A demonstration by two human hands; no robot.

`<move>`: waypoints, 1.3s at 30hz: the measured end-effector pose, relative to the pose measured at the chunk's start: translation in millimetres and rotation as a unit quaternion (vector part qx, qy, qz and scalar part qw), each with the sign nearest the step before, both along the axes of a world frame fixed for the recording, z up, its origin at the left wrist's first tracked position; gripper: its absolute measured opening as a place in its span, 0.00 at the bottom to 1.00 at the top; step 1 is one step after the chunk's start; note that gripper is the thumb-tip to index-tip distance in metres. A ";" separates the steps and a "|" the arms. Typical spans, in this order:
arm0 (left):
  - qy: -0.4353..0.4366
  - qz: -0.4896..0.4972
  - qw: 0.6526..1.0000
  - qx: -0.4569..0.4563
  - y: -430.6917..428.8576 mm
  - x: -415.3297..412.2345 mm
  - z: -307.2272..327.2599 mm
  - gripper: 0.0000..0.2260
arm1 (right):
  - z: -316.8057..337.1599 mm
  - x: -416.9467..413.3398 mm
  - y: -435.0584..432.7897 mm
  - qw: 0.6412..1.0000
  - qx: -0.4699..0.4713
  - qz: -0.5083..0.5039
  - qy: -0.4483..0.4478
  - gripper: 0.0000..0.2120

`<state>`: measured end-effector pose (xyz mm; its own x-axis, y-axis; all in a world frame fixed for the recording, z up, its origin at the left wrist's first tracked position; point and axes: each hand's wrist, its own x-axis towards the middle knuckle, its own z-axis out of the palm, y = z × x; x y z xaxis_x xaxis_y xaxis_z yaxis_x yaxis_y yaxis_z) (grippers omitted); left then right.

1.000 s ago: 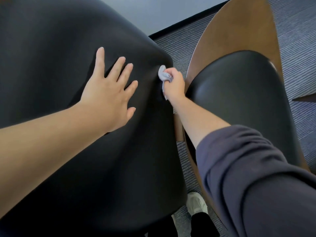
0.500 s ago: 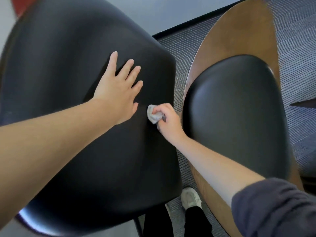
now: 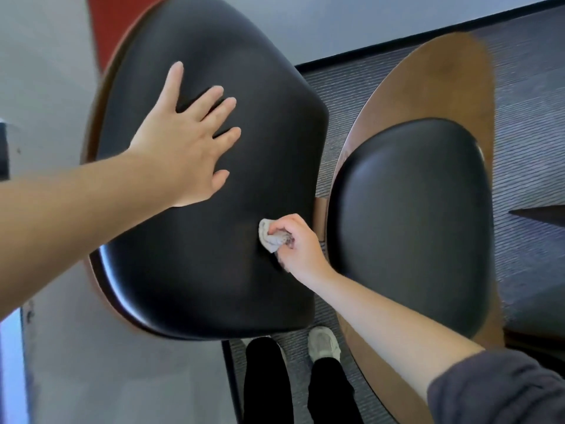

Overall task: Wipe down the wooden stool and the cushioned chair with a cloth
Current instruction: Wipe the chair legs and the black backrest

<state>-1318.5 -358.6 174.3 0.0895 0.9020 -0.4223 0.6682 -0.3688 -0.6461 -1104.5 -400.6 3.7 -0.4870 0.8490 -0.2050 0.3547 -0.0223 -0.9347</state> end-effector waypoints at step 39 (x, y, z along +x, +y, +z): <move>-0.317 0.146 0.923 0.160 -30.8 -42.2 17.1 0.30 | 77.8 -36.2 -14.6 0.999 -0.006 0.040 -0.013 0.17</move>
